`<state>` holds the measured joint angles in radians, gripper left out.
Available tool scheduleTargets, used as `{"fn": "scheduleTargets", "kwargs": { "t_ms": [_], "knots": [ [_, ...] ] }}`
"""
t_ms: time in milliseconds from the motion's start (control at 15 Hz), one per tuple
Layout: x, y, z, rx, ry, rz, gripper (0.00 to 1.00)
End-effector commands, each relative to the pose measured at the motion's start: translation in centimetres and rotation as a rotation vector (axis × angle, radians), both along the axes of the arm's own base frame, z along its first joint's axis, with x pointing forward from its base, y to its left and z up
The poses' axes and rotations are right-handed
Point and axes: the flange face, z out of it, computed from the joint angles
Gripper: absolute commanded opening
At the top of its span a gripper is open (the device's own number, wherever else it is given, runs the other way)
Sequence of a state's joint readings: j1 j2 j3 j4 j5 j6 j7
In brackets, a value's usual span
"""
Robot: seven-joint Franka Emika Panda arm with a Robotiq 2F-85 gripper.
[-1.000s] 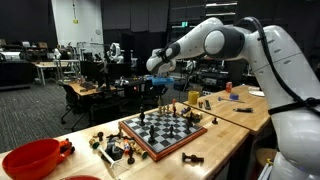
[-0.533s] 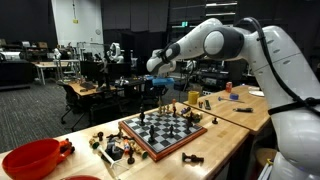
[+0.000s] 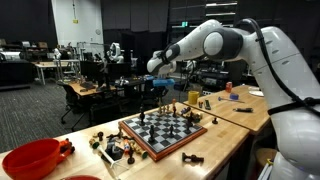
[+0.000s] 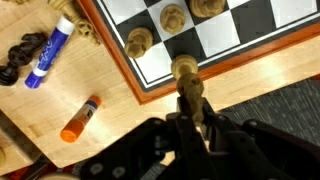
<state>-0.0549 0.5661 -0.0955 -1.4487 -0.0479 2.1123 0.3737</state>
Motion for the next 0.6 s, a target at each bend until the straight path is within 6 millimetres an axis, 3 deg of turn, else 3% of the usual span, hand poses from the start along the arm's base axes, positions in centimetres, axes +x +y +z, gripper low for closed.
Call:
{"fn": "scheduleTargets", "kwargs": {
  "t_ms": [0, 533],
  "knots": [
    [0.11, -0.56, 0.09, 0.019, -0.003, 0.009, 0.04],
    [0.0, -0.73, -0.48, 0.026, 0.006, 0.017, 0.04]
  ]
}}
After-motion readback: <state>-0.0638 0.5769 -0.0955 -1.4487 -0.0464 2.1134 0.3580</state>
